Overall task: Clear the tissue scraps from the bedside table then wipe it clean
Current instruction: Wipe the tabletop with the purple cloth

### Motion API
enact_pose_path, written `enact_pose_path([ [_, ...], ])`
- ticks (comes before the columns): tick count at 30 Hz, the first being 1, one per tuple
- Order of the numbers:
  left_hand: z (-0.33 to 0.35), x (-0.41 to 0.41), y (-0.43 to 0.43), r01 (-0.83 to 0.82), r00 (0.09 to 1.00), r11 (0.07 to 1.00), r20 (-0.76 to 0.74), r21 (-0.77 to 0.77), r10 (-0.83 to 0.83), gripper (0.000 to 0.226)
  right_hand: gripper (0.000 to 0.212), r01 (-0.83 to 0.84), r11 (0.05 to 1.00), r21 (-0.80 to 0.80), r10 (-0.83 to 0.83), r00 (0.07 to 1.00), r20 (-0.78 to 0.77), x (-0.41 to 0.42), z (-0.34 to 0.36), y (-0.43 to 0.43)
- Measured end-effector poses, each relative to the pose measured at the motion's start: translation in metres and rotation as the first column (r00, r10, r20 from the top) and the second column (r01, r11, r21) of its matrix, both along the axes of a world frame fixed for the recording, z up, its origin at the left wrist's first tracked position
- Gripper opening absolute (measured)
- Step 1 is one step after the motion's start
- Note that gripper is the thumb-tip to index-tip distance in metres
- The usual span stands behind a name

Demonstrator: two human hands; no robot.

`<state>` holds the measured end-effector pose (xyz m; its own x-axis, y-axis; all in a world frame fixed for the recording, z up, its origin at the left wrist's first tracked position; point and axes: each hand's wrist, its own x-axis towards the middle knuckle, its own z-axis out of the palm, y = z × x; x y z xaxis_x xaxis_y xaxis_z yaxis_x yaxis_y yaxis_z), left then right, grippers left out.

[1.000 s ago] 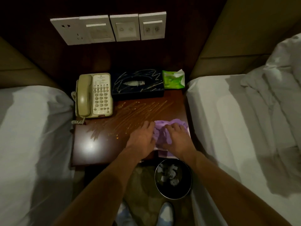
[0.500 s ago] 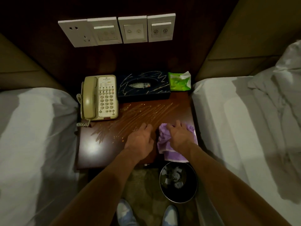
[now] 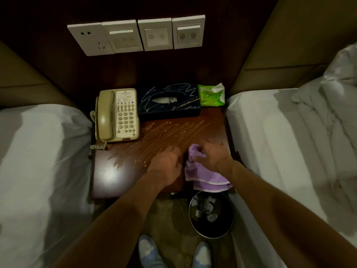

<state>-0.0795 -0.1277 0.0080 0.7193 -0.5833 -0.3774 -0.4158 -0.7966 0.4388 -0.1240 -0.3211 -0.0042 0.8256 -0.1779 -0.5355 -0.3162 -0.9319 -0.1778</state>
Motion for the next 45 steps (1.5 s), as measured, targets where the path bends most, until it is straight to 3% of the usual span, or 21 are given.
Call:
enact_pose_path([
  [5, 0.002, -0.004, -0.002, 0.001, 1.000, 1.000, -0.022, 0.010, -0.001, 0.030, 0.025, -0.010, 0.993, -0.116, 0.008, 1.000, -0.017, -0.002, 0.001, 0.005],
  [10, 0.004, -0.008, -0.001, 0.023, 0.999, 1.000, -0.045, 0.007, -0.023, 0.027, 0.042, -0.063, 0.989, -0.132, 0.064, 0.998, 0.000, -0.003, -0.004, 0.009],
  [18, 0.012, 0.004, 0.004, -0.005, 0.999, 1.000, -0.037, 0.020, 0.006, 0.029, 0.031, -0.096, 0.982, -0.162, 0.105, 0.994, 0.044, 0.009, 0.009, 0.012],
  [26, 0.014, 0.033, 0.040, -0.059, 0.998, 0.996, -0.015, 0.074, 0.060, 0.030, 0.038, -0.126, 0.989, -0.079, 0.129, 0.991, 0.035, 0.020, 0.016, 0.025],
  [29, 0.007, 0.035, 0.054, -0.065, 0.994, 0.991, -0.075, 0.113, 0.073, 0.028, 0.033, -0.050, 0.998, 0.042, 0.052, 0.998, -0.026, 0.021, 0.014, 0.026],
  [33, 0.003, 0.032, 0.057, -0.056, 0.956, 0.991, -0.279, 0.121, 0.088, 0.028, 0.021, -0.045, 0.996, 0.074, 0.051, 0.995, -0.082, 0.027, 0.020, 0.024],
  [36, 0.011, 0.028, 0.041, -0.214, 0.842, 0.973, -0.487, 0.091, 0.230, 0.040, 0.014, 0.063, 0.976, 0.207, -0.065, 0.998, 0.000, 0.038, 0.034, 0.023],
  [38, 0.019, 0.024, 0.029, -0.410, 0.642, 0.909, -0.683, 0.078, 0.348, 0.059, 0.016, 0.113, 0.941, 0.318, -0.150, 0.984, 0.096, 0.045, 0.046, 0.024],
  [40, 0.027, 0.020, 0.019, -0.573, 0.448, 0.818, -0.818, 0.047, 0.361, 0.062, 0.018, 0.124, 0.900, 0.418, -0.225, 0.953, 0.202, 0.046, 0.065, 0.029],
  [45, 0.032, 0.023, 0.008, -0.866, 0.226, 0.494, -0.942, -0.078, 0.247, 0.053, 0.013, 0.091, 0.805, 0.586, -0.381, 0.837, 0.394, 0.038, 0.100, 0.044],
])
